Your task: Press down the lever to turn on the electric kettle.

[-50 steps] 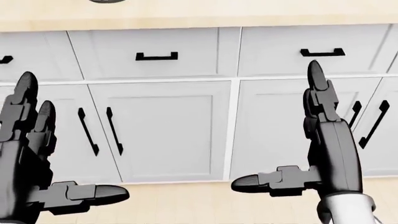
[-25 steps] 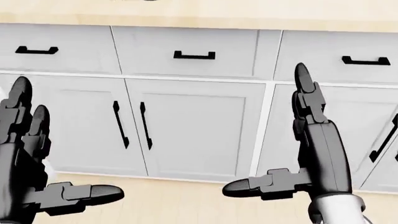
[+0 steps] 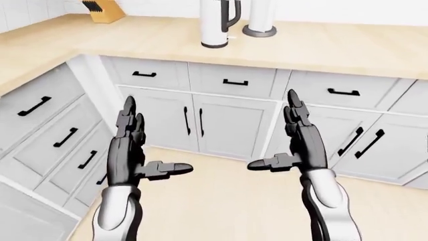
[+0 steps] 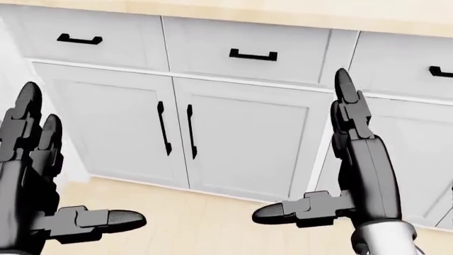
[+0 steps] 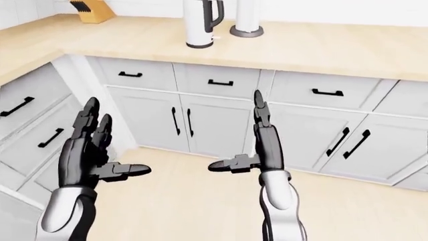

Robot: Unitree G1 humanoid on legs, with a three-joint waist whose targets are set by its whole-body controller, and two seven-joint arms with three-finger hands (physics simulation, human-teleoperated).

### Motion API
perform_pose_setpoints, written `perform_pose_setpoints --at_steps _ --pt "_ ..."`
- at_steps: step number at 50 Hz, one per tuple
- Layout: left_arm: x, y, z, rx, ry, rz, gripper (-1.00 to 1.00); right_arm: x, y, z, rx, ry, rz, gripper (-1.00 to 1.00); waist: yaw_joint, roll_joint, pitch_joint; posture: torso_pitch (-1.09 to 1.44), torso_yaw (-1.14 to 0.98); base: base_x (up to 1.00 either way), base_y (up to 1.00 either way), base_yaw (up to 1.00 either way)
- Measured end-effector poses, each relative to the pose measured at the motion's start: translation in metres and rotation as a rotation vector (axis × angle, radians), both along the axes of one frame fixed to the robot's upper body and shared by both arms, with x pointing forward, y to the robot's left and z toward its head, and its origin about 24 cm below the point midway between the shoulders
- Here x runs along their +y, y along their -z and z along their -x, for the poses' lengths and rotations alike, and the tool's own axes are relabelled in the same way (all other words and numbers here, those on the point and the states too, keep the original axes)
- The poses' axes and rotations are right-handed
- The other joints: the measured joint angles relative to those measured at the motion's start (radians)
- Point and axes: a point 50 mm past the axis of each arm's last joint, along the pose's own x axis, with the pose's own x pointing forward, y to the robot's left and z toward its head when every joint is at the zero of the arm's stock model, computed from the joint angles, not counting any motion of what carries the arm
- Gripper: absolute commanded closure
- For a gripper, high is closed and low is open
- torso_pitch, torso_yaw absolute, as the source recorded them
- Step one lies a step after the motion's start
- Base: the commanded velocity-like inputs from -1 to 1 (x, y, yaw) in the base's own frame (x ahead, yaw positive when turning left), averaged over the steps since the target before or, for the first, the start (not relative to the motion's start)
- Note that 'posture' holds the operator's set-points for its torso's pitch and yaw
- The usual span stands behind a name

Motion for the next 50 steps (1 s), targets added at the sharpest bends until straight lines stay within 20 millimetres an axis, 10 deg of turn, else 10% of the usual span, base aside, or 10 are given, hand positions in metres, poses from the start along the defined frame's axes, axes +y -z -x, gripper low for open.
perform_pose_setpoints --at_steps 11,18,22,26,35,41,48,50 --pt "0.001 0.002 0.0 0.017 -0.007 0.001 -1.0 0.001 -0.008 0.002 -0.039 -0.009 0.007 -1.0 0.019 -0.057 0.009 0.0 0.0 0.1 0.0 0.0" --pt "-0.005 0.001 0.0 0.006 0.029 0.01 -1.0 -0.007 -0.006 0.002 -0.029 0.035 0.022 -1.0 0.01 -0.022 0.009 0.0 0.0 0.22 0.0 0.0" --pt "-0.003 -0.001 0.0 -0.005 0.018 0.006 -1.0 -0.003 -0.011 0.003 -0.06 0.018 0.023 -1.0 0.011 0.044 0.011 0.0 0.0 0.22 0.0 0.0" --pt "0.003 0.004 0.001 0.025 -0.013 0.001 -1.0 0.002 -0.003 0.002 -0.021 -0.013 0.014 -1.0 0.03 0.037 0.011 0.0 0.0 0.23 0.0 0.0" --pt "0.0 -0.003 0.001 -0.01 0.0 0.002 -1.0 0.0 -0.013 0.003 -0.067 -0.001 0.022 -1.0 0.034 -0.074 -0.002 0.0 0.0 0.23 0.0 0.0" --pt "-0.005 0.005 -0.001 0.029 0.029 0.013 -1.0 -0.006 -0.003 0.002 -0.012 0.035 0.03 -1.0 0.01 -0.051 0.01 0.0 0.0 0.23 0.0 0.0" --pt "-0.003 -0.003 0.001 -0.017 0.018 0.002 -1.0 -0.002 -0.012 0.002 -0.059 0.016 0.029 -1.0 0.008 0.047 0.004 0.0 0.0 0.23 0.0 0.0" --pt "0.0 0.001 0.0 0.003 0.002 0.0 -1.0 0.002 -0.007 0.002 -0.034 -0.003 0.023 -1.0 0.021 0.037 0.011 0.0 0.0 0.23 0.0 0.0"
